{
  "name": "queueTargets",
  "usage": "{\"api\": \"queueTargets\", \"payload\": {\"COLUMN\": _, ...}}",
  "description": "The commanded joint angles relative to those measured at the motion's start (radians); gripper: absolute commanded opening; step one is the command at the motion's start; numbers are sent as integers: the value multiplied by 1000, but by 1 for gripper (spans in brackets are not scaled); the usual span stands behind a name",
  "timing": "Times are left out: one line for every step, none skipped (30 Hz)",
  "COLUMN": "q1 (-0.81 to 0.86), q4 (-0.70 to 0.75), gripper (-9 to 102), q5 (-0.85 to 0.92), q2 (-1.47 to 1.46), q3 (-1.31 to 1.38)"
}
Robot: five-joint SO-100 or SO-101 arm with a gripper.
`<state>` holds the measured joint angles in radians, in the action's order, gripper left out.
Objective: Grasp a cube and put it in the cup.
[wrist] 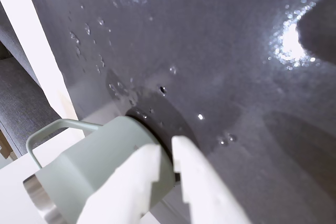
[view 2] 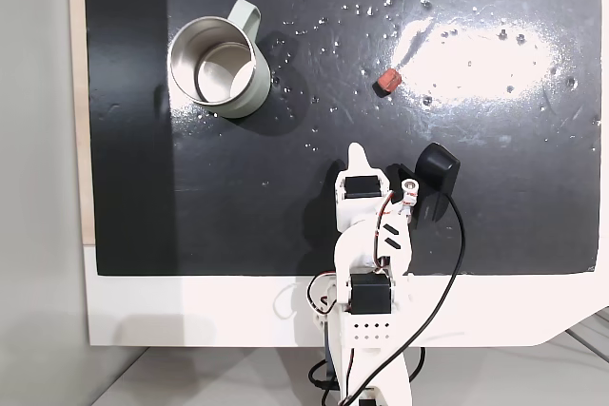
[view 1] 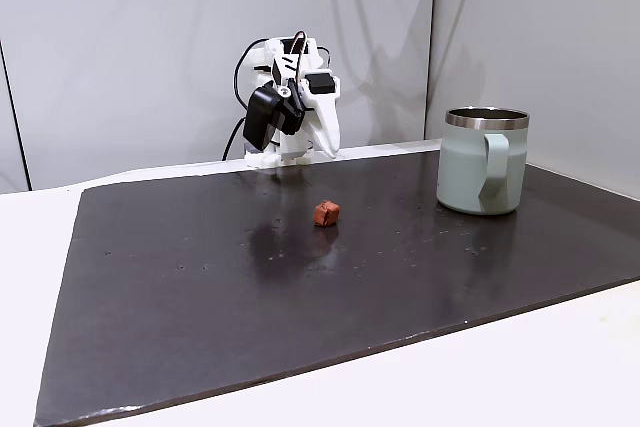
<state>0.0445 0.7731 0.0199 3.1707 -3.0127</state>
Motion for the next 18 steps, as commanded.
{"api": "queueTargets", "payload": {"q1": 6, "q4": -31, "gripper": 0, "q5": -15, "q2": 8, "q3": 8}}
{"api": "queueTargets", "payload": {"q1": 6, "q4": -31, "gripper": 0, "q5": -15, "q2": 8, "q3": 8}}
{"api": "queueTargets", "payload": {"q1": 6, "q4": -31, "gripper": 0, "q5": -15, "q2": 8, "q3": 8}}
{"api": "queueTargets", "payload": {"q1": 6, "q4": -31, "gripper": 0, "q5": -15, "q2": 8, "q3": 8}}
{"api": "queueTargets", "payload": {"q1": 6, "q4": -31, "gripper": 0, "q5": -15, "q2": 8, "q3": 8}}
{"api": "queueTargets", "payload": {"q1": 6, "q4": -31, "gripper": 0, "q5": -17, "q2": 8, "q3": 8}}
{"api": "queueTargets", "payload": {"q1": 6, "q4": -31, "gripper": 0, "q5": -15, "q2": 8, "q3": 8}}
{"api": "queueTargets", "payload": {"q1": 6, "q4": -31, "gripper": 0, "q5": -14, "q2": 8, "q3": 8}}
{"api": "queueTargets", "payload": {"q1": 5, "q4": -31, "gripper": 0, "q5": -12, "q2": 8, "q3": 8}}
{"api": "queueTargets", "payload": {"q1": 5, "q4": -31, "gripper": 0, "q5": -12, "q2": 8, "q3": 8}}
{"api": "queueTargets", "payload": {"q1": 5, "q4": -31, "gripper": 0, "q5": -12, "q2": 8, "q3": 8}}
{"api": "queueTargets", "payload": {"q1": 5, "q4": -31, "gripper": 0, "q5": -12, "q2": 8, "q3": 8}}
{"api": "queueTargets", "payload": {"q1": 5, "q4": -31, "gripper": 0, "q5": -12, "q2": 8, "q3": 8}}
{"api": "queueTargets", "payload": {"q1": 3, "q4": -31, "gripper": 0, "q5": -9, "q2": 8, "q3": 8}}
{"api": "queueTargets", "payload": {"q1": -2, "q4": -31, "gripper": 0, "q5": -3, "q2": 8, "q3": 8}}
{"api": "queueTargets", "payload": {"q1": -11, "q4": -31, "gripper": 0, "q5": 6, "q2": 8, "q3": 8}}
{"api": "queueTargets", "payload": {"q1": -18, "q4": -31, "gripper": 0, "q5": 3, "q2": 8, "q3": 8}}
{"api": "queueTargets", "payload": {"q1": -21, "q4": -31, "gripper": 0, "q5": -6, "q2": 8, "q3": 8}}
